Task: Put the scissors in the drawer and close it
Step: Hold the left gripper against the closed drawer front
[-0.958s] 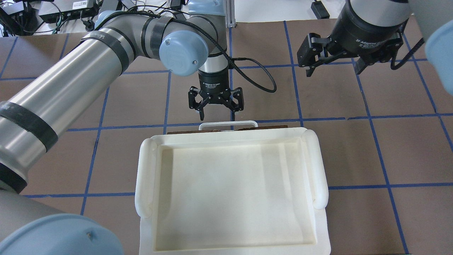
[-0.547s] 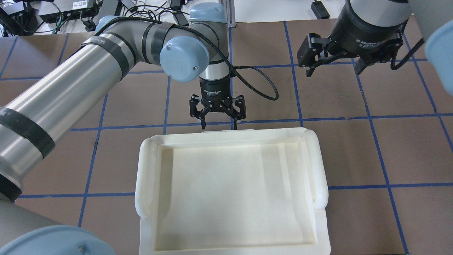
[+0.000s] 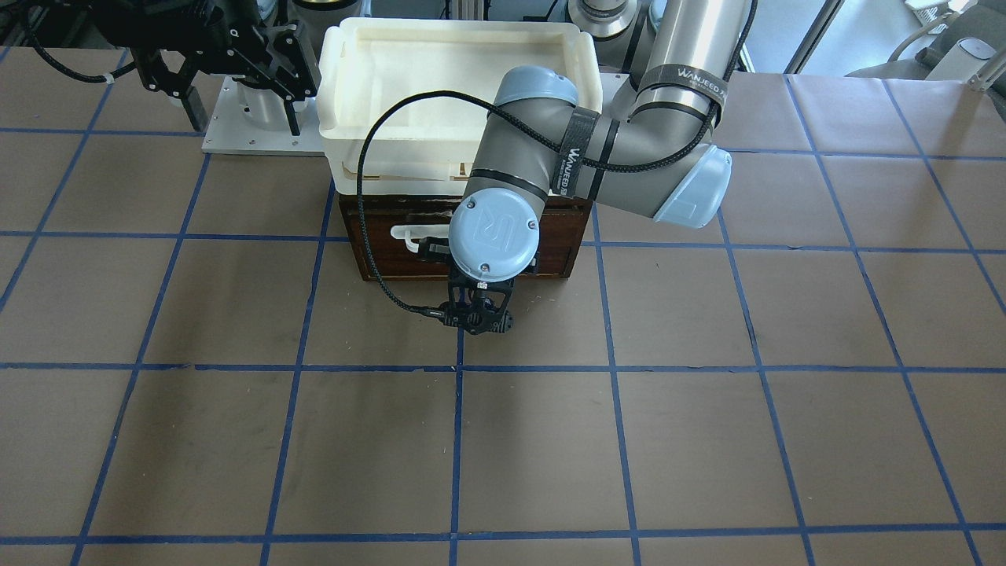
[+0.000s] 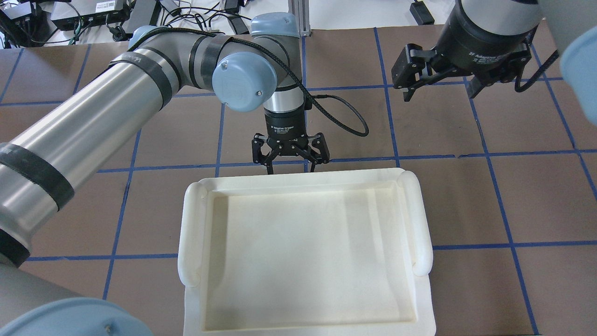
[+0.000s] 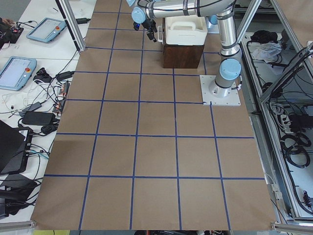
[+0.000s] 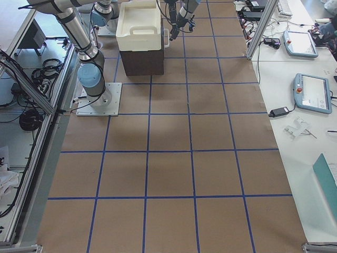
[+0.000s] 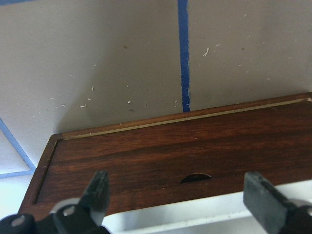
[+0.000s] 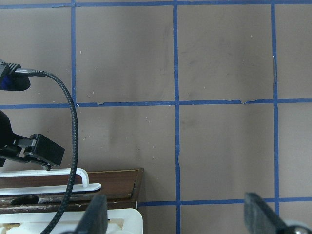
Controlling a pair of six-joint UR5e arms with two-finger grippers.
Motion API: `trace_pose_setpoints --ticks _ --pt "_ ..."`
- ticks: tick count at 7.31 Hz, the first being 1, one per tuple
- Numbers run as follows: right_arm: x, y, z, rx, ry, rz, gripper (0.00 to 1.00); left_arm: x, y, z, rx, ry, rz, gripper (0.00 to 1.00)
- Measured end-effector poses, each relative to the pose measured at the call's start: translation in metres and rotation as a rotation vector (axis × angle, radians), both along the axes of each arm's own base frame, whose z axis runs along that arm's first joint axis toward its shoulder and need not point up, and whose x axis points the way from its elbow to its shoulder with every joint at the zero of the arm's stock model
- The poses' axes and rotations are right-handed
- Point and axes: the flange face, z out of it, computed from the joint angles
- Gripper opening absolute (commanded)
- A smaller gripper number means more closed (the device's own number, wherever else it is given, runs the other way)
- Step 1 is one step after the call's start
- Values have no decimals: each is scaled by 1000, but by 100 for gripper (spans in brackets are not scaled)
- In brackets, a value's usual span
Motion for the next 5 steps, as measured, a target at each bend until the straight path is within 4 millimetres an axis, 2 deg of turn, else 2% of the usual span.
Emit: trace_pose_setpoints --ticks 5 --pt "0 0 0 0 0 -1 100 4 2 -4 40 -8 10 100"
